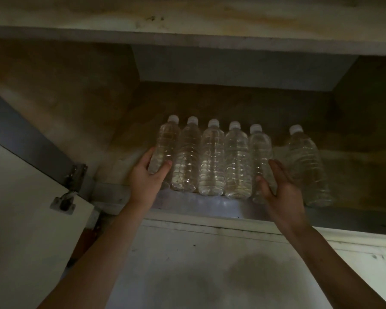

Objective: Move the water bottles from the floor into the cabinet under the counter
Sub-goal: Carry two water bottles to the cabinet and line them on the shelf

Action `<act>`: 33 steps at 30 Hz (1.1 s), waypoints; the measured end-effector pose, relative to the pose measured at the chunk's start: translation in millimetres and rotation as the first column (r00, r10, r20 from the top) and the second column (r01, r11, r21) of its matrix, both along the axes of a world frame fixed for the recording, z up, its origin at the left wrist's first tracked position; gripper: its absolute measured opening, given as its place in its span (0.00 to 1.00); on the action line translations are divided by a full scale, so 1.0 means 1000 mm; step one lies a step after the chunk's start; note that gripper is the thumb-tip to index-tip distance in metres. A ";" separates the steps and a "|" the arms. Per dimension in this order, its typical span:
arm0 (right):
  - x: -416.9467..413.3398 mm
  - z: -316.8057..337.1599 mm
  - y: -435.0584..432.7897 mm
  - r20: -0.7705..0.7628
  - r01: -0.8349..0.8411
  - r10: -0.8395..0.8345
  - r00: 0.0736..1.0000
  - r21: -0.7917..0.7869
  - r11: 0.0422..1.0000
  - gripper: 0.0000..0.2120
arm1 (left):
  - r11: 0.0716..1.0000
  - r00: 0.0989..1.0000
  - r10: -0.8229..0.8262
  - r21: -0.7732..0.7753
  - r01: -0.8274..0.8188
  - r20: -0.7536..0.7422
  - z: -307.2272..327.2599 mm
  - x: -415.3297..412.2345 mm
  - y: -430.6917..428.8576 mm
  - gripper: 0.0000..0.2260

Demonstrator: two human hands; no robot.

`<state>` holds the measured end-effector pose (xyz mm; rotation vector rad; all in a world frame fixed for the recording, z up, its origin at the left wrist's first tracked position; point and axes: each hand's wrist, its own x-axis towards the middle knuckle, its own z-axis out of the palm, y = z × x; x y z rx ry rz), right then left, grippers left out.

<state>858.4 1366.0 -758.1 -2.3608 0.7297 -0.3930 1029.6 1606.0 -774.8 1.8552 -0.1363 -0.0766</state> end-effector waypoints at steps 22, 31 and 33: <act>-0.070 0.016 0.060 0.019 -0.109 0.121 0.993 -0.314 0.943 0.20 | 0.668 0.797 -0.510 0.733 0.130 0.324 0.033 -0.112 0.019 0.19; -0.155 0.197 0.097 -0.219 -0.075 0.048 0.974 -0.118 0.990 0.23 | 0.453 0.727 -0.687 0.785 0.422 0.006 0.214 -0.198 0.067 0.22; -0.170 0.266 0.104 -0.232 -0.055 0.032 0.972 -0.095 0.994 0.24 | 0.428 0.705 -0.709 0.783 0.451 -0.019 0.284 -0.207 0.067 0.25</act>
